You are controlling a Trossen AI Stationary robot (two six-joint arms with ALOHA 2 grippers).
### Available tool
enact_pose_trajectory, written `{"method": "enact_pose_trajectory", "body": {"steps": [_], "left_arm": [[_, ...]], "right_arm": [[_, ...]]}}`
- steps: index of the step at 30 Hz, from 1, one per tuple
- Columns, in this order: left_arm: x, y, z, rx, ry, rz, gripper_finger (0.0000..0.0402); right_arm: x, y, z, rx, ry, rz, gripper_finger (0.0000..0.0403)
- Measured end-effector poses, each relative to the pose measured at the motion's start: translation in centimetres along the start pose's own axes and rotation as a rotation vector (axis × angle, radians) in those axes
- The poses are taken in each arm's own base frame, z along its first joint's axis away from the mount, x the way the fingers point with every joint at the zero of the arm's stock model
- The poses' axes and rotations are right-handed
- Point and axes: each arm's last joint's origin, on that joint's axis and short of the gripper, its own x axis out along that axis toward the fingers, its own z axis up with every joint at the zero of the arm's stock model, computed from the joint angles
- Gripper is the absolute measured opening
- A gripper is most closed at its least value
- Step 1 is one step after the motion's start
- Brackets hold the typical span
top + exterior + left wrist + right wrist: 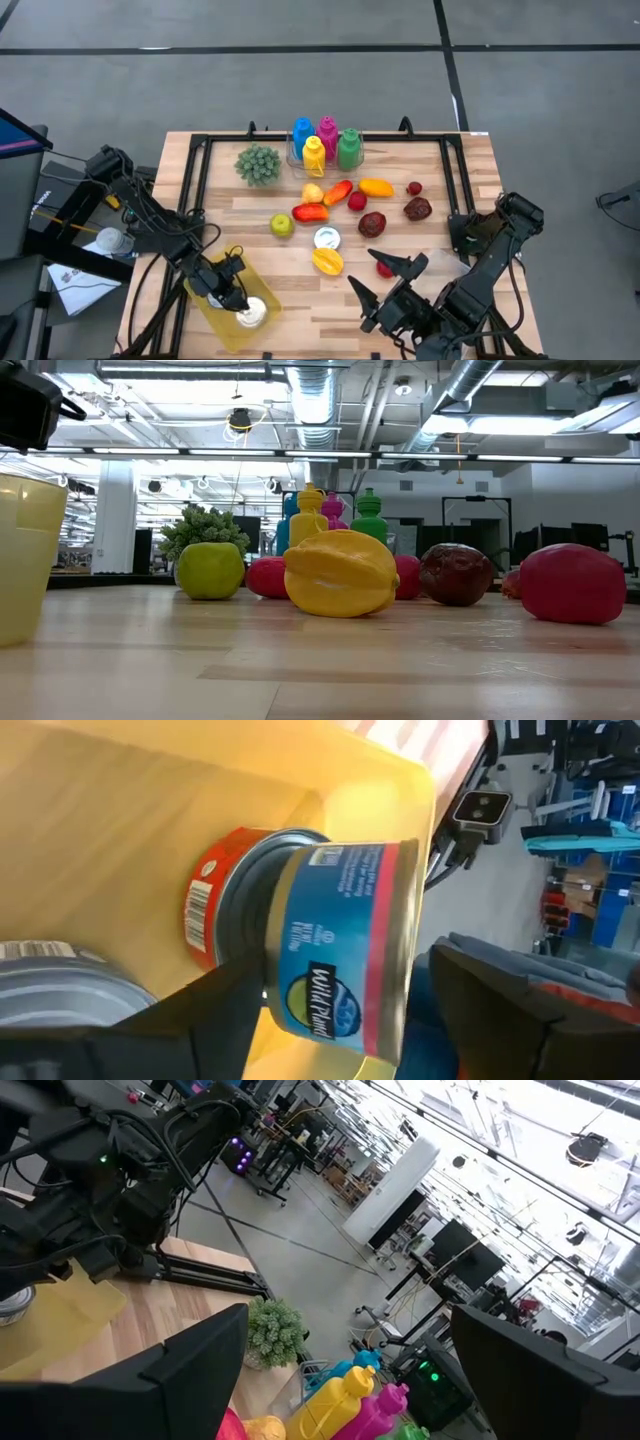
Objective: Pick & Place Food Item
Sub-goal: Put the blue and pink tuna can into the yellow bin, then put the green tuna can into the yellow bin
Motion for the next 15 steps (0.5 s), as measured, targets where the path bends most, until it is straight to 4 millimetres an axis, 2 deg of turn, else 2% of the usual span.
{"method": "enact_pose_trajectory", "body": {"steps": [7,15], "left_arm": [[-0.1,0.0,-0.3,-0.004,0.108,0.003,0.0317],[-1.4,0.0,0.2,-0.035,0.126,0.001,0.0340]], "right_arm": [[0.0,0.0,0.0,0.000,0.000,0.000,0.0342],[0.0,0.0,0.0,0.000,0.000,0.000,0.0342]]}}
